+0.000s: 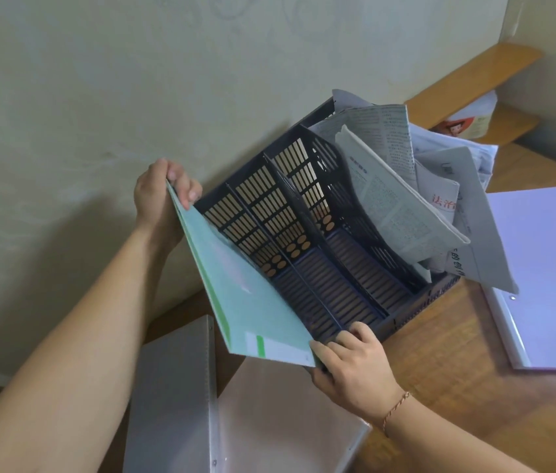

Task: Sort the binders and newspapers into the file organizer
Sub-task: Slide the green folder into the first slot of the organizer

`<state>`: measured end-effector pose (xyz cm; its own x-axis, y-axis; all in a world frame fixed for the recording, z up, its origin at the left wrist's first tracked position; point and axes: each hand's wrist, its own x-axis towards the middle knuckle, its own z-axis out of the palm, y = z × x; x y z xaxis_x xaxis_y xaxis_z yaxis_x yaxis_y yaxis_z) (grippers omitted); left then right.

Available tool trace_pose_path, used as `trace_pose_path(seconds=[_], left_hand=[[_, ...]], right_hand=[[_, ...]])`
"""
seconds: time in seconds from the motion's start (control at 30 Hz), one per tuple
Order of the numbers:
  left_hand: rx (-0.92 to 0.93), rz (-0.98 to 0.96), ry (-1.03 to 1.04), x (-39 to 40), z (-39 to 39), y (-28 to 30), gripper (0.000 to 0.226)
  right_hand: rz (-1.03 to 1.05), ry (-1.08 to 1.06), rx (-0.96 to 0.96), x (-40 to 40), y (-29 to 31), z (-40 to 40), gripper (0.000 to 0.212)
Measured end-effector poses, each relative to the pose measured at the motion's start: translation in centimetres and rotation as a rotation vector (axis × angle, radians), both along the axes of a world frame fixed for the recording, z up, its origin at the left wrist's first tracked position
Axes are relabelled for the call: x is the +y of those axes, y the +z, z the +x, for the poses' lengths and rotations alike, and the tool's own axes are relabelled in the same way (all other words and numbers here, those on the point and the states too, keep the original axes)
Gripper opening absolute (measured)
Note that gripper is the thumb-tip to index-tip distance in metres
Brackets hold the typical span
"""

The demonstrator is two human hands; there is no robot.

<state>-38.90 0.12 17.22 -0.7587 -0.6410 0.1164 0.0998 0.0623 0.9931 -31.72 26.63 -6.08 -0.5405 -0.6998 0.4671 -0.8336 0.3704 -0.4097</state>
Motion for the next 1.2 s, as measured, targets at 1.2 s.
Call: trace_pose_path(seconds=[1.2], left_hand=[[-0.051,-0.068,-0.017,-1.8,1.3,-1.1,0.038]], right_hand=[[-0.296,-0.114,-1.872,-20.4,-3.4,-10.4,0.033]])
